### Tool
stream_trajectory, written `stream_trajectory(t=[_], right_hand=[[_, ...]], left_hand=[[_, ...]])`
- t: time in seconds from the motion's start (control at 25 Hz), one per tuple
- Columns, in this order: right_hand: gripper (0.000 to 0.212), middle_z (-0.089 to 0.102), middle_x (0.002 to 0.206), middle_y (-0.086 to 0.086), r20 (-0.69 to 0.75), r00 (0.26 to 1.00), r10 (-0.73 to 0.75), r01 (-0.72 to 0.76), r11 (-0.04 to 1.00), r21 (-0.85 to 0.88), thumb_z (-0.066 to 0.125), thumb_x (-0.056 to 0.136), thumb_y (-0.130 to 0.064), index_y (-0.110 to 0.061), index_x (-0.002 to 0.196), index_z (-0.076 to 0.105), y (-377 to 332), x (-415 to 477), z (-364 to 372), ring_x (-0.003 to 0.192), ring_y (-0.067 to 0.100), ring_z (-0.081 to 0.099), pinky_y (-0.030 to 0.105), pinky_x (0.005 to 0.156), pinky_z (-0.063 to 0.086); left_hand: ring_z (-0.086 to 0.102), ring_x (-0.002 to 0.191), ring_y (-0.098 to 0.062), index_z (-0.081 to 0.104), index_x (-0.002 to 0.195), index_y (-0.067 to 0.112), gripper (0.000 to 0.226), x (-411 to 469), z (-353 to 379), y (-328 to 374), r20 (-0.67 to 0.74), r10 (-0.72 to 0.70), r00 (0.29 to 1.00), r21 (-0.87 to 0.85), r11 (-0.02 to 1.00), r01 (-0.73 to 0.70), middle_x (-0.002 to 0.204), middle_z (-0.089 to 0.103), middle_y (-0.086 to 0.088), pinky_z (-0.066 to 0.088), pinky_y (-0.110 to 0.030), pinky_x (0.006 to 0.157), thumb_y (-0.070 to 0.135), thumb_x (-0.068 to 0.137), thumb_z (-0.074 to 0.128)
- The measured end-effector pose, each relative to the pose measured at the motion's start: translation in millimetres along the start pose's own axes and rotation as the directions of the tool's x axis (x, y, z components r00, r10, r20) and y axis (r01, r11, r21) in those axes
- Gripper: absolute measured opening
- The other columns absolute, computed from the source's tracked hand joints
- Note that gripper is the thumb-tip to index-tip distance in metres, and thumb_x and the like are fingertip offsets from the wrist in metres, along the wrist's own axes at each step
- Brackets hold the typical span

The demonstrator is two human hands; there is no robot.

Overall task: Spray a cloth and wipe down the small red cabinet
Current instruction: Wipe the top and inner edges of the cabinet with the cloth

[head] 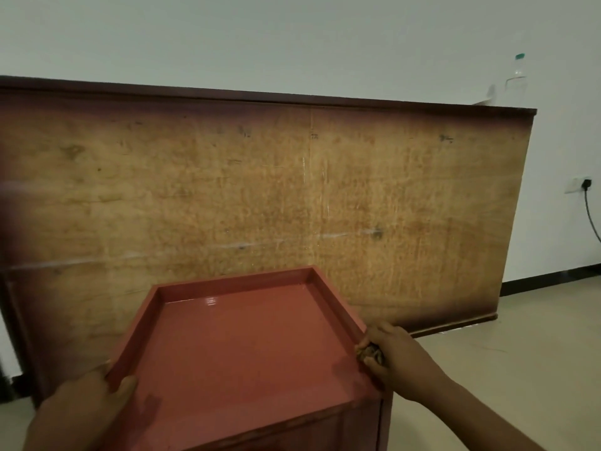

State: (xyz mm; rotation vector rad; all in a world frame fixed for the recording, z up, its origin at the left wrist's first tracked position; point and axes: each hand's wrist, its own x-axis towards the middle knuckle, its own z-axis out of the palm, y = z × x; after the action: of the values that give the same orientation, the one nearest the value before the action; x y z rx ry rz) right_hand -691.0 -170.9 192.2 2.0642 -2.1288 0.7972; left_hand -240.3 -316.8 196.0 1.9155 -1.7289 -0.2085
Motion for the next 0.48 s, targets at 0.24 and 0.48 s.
stream_trajectory(t=[0.24, 0.48], right_hand=[[0.012, 0.059, 0.100, -0.014, 0.130, 0.991, 0.016, -0.026, 0.997, 0.073, 0.059, 0.078, -0.036, -0.037, 0.090, 0.062, 5, 37, -1, 0.094, 0.003, 0.056, 0.026, 0.085, 0.048], [0.014, 0.057, 0.104, -0.001, 0.165, 0.985, 0.041, -0.043, 0.999, 0.008, 0.062, 0.082, -0.027, -0.026, 0.096, 0.066, 21, 146, 33, 0.097, 0.015, 0.059, 0.030, 0.089, 0.047]], left_hand=[[0.074, 0.081, -0.033, 0.070, 0.119, 0.031, 0.077, 45, 46, -61, 0.045, -0.032, 0.998, -0.084, 0.996, 0.036, 0.095, 0.077, -0.016, 0.058, -0.047, 0.084, 0.073, 0.058, 0.049], [0.073, 0.090, -0.038, 0.062, 0.117, 0.058, 0.065, 39, 33, -53, 0.015, -0.078, 0.997, -0.016, 0.997, 0.078, 0.111, 0.074, -0.017, 0.056, -0.051, 0.088, 0.072, 0.055, 0.050]])
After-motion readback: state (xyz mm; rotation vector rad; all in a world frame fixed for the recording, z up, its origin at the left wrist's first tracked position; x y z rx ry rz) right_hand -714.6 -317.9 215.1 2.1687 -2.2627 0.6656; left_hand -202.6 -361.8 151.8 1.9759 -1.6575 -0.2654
